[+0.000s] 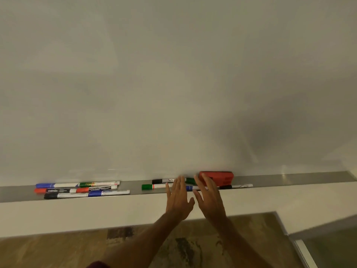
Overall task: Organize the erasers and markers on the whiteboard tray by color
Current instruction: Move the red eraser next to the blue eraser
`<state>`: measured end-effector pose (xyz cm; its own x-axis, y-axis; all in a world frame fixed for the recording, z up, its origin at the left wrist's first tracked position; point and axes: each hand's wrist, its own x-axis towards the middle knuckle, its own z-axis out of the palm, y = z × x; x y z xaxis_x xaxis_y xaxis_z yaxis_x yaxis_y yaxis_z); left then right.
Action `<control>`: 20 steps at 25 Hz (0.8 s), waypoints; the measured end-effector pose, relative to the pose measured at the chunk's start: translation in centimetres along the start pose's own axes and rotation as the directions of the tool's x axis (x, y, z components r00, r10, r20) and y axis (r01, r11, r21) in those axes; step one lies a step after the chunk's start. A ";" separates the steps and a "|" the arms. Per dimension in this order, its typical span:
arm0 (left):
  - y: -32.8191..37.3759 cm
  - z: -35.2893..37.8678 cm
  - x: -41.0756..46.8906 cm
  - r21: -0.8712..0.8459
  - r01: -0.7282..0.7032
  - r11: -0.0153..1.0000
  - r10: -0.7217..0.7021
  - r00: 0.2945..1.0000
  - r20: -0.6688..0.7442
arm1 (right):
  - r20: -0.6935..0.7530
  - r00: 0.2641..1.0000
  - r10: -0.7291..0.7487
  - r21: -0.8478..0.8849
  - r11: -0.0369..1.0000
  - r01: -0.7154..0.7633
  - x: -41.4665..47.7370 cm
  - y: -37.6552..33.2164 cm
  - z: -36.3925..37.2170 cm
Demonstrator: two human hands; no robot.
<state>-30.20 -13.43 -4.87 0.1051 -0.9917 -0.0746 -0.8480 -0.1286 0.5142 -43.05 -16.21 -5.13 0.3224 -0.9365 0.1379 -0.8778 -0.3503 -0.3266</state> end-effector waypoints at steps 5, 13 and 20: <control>2.5 1.6 0.1 -0.079 0.029 0.996 -0.028 0.999 0.024 | -0.142 0.987 0.076 0.111 0.992 -0.061 0.3 3.0 -1.5; 4.2 2.0 2.2 -0.130 -0.037 0.991 0.047 0.996 0.074 | -0.081 0.861 0.502 0.486 0.774 -0.405 2.5 6.1 -3.7; 4.8 2.0 2.6 -0.182 -0.054 0.982 0.077 0.990 0.119 | 0.003 0.850 0.526 0.536 0.717 -0.446 2.9 6.3 -2.7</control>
<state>-35.03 -16.60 -4.34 -0.0231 -0.9904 -0.1364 -0.7439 -0.0741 0.6641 -48.60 -21.07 -4.31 -0.1870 -0.9807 -0.0571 -0.5833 0.1577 -0.7968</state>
